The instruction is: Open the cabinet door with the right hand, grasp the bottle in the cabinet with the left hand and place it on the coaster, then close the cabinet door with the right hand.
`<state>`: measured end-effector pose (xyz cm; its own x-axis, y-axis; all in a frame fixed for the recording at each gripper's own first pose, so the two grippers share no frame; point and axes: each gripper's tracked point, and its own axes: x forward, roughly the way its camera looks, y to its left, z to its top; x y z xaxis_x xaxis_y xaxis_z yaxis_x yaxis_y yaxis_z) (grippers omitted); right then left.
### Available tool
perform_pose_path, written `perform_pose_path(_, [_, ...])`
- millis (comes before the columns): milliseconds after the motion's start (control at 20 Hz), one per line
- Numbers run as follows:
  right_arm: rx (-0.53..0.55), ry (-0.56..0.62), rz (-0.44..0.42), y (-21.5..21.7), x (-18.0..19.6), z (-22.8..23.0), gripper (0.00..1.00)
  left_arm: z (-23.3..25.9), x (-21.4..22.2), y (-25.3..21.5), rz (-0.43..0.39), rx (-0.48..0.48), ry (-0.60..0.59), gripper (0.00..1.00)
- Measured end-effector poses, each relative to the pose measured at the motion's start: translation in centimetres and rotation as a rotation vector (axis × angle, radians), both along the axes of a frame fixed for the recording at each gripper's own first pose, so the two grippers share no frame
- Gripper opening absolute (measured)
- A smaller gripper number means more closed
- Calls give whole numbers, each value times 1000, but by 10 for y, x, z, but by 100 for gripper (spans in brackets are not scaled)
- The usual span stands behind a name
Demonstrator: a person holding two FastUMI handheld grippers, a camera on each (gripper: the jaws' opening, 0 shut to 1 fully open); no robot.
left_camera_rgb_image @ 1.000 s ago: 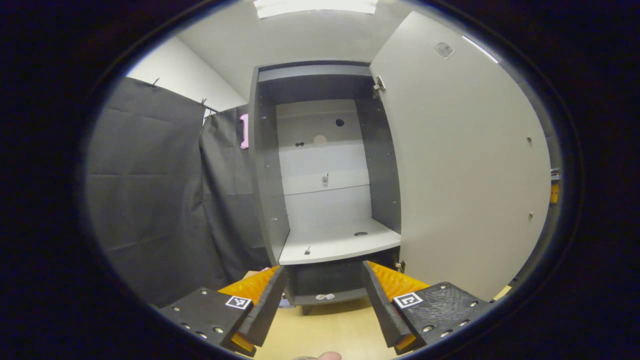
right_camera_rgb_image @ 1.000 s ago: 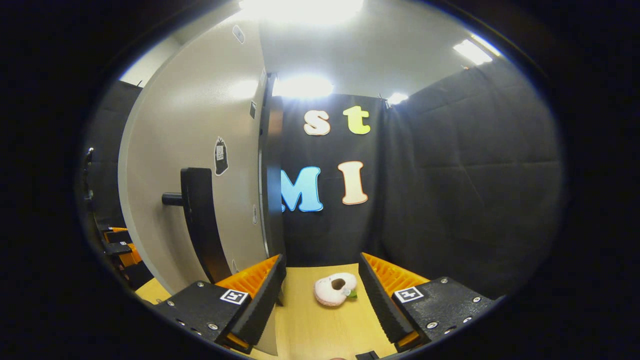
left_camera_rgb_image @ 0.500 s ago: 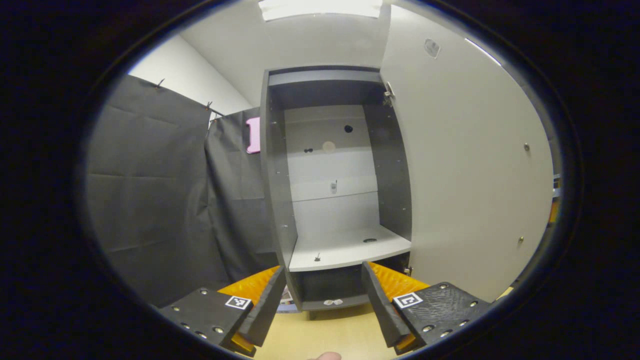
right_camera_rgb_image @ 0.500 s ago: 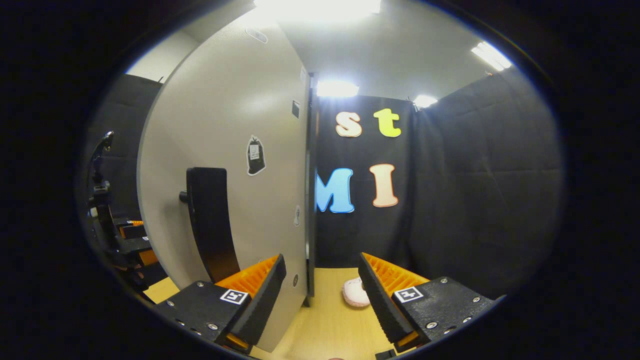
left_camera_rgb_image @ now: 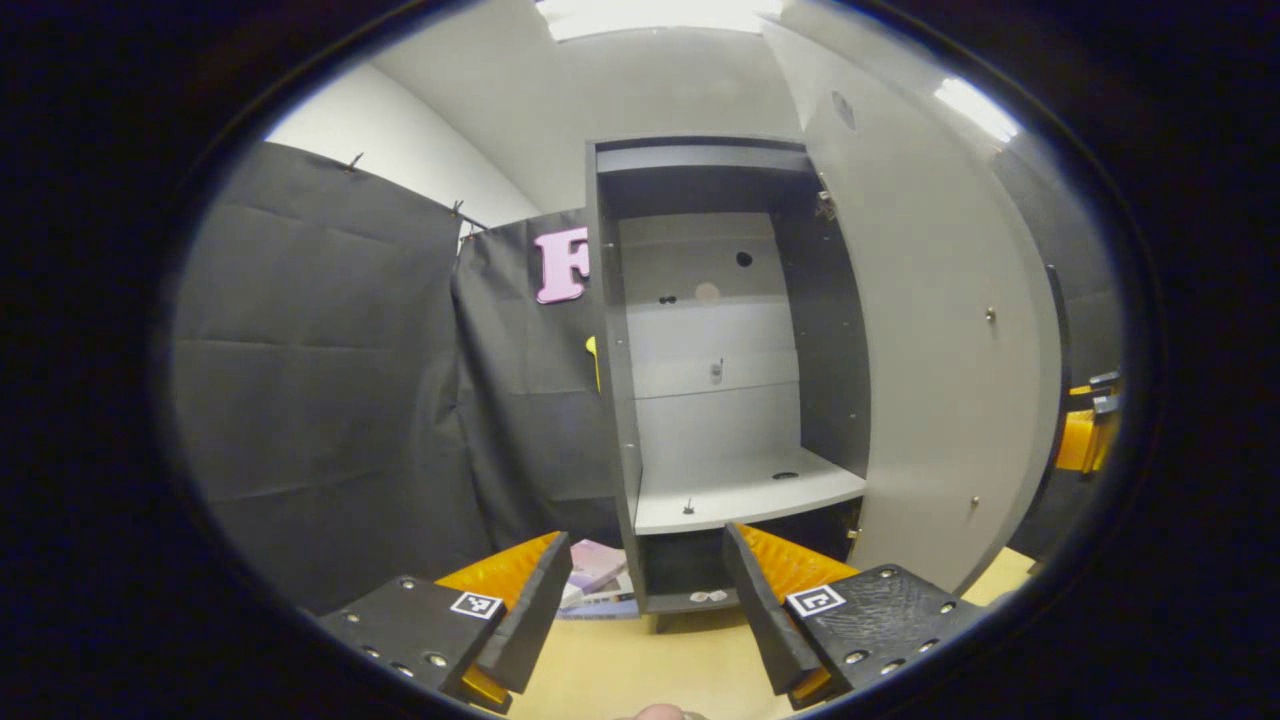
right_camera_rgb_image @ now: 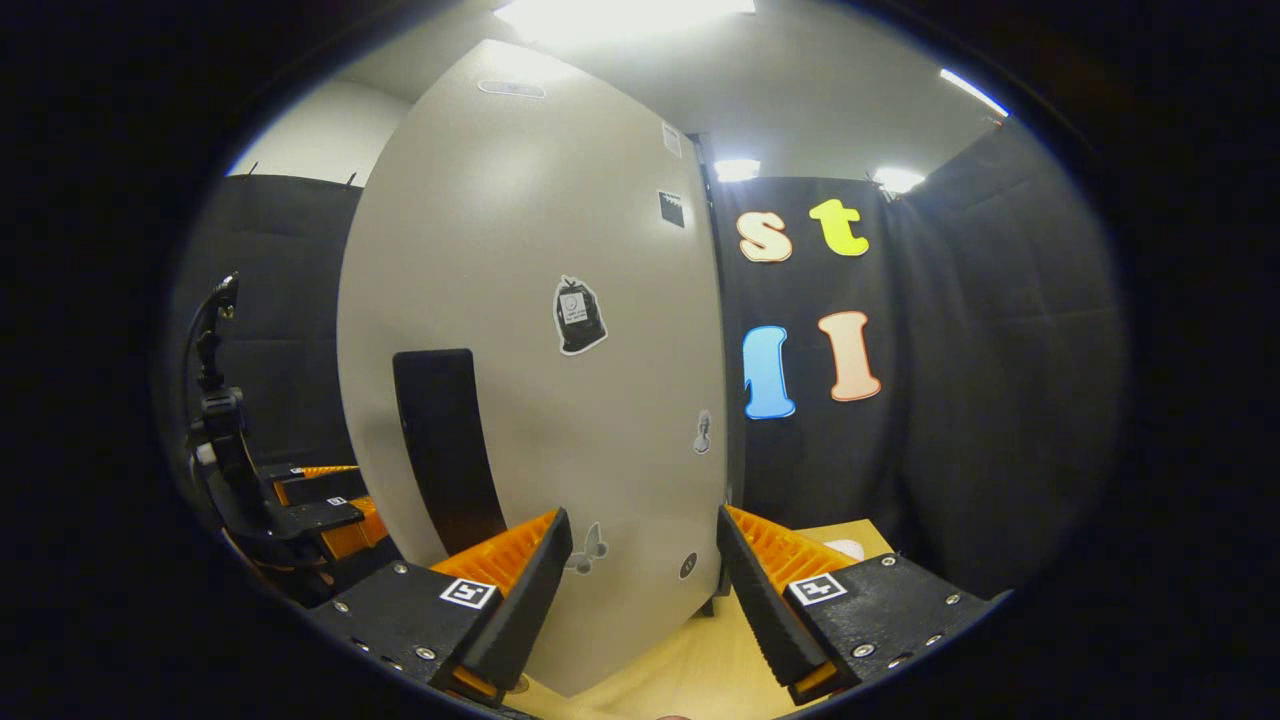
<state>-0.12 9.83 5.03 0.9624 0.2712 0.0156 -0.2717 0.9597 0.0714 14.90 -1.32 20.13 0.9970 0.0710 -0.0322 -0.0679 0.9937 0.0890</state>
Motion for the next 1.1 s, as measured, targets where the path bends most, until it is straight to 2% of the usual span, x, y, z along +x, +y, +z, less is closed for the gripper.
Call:
perform_pose_path(400, [-33, -32, 130, 58, -8, 10, 91, 13, -4, -9, -45, 33, -32, 87])
perform_pose_path(450, [-40, -37, 132, 58, -9, 11, 92, 15, -4, -9, -45, 32, -36, 91])
perform_pose_path(500, [-44, -40, 129, 58, -9, 9, 92, 15, -6, -8, -46, 32, -38, 87])
perform_pose_path(600, [-37, -40, 114, 53, -7, 10, 92, 15, -4, -8, -51, 28, -36, 87])
perform_pose_path(650, [-30, -35, 105, 50, -6, 9, 92, 15, -4, -4, -36, 36, -36, 91])
perform_pose_path(850, [-15, -28, 70, 42, -1, 11, 92, 20, -6, -5, -34, 9, -41, 91])
perform_pose_path(900, [-13, -26, 66, 42, -1, 13, 92, 20, -5, -5, -34, 10, -41, 87])
perform_pose_path(950, [-14, -24, 64, 40, 0, 12, 92, 19, -4, -6, -34, 14, -41, 91])
perform_pose_path(1100, [-17, -16, 54, 38, 1, 9, 92, 17, -3, -8, -47, 16, -41, 91])
